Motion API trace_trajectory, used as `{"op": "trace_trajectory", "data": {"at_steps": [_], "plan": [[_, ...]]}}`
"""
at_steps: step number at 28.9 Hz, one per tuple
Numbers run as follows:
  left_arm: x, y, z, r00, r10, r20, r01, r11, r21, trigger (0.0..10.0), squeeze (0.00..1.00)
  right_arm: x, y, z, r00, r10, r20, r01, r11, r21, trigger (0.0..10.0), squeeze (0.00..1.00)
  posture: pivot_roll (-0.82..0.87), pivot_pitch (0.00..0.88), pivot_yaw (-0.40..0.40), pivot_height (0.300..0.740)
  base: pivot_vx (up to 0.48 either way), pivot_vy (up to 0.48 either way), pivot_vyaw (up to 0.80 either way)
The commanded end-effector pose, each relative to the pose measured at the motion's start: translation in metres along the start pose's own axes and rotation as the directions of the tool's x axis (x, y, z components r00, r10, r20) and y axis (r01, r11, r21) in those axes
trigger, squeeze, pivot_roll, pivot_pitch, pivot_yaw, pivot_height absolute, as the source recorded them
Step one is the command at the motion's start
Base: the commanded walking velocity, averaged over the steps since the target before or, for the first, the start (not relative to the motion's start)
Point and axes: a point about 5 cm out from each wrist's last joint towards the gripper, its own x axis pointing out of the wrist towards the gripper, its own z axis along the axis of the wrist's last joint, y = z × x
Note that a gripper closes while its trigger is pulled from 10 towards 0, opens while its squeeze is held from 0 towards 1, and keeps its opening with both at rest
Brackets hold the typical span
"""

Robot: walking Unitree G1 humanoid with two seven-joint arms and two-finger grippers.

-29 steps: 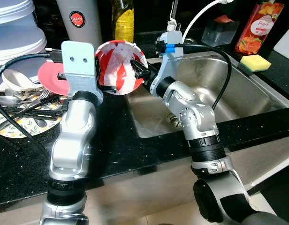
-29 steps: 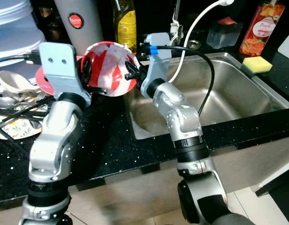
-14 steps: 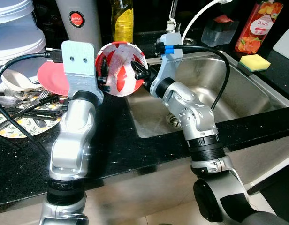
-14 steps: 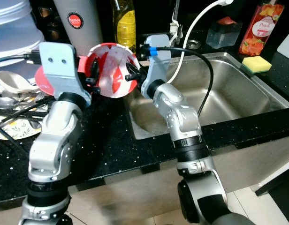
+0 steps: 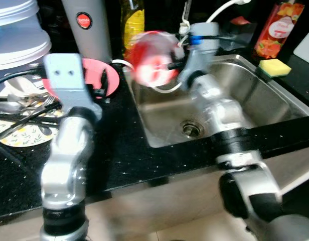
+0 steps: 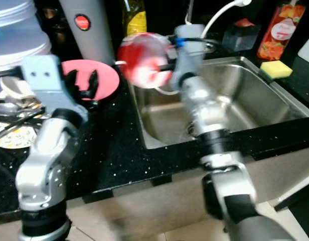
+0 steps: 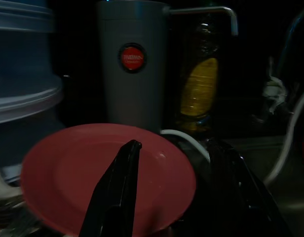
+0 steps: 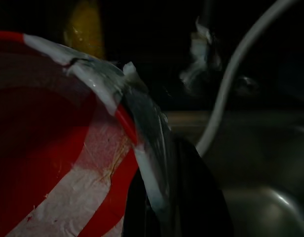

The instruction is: Kitchen organization

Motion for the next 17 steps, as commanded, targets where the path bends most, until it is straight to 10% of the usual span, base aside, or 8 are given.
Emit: {"op": "trace_trajectory", "data": {"at_steps": [1, 8, 17], "plan": [[0.0, -0.004, 0.0, 1.0, -0.012, -0.008, 0.012, 1.0, -0.002, 10.0, 0.0, 0.005, 0.0, 0.001, 0.999, 0.015, -0.03, -0.016, 0.999, -0.052, 10.0, 0.0, 0.01, 0.0, -0.035, 0.74, 0.0, 0.0, 0.0], [0.003, 0.003, 0.006, 1.0, 0.03, 0.002, -0.03, 0.999, -0.017, 10.0, 0.0, 0.004, -0.02, -0.037, 0.973, 0.03, -0.229, -0.004, 0.994, 0.113, 10.0, 0.0, 0.01, 0.0, -0.045, 0.74, 0.0, 0.0, 0.0], [0.001, 0.002, -0.003, 0.998, 0.03, -0.063, -0.029, 1.0, 0.006, 10.0, 0.0, -0.002, -0.004, -0.073, 0.926, 0.087, -0.369, -0.077, 0.996, 0.043, 10.0, 0.0, 0.02, 0.0, -0.054, 0.74, 0.0, 0.0, 0.0]]}}
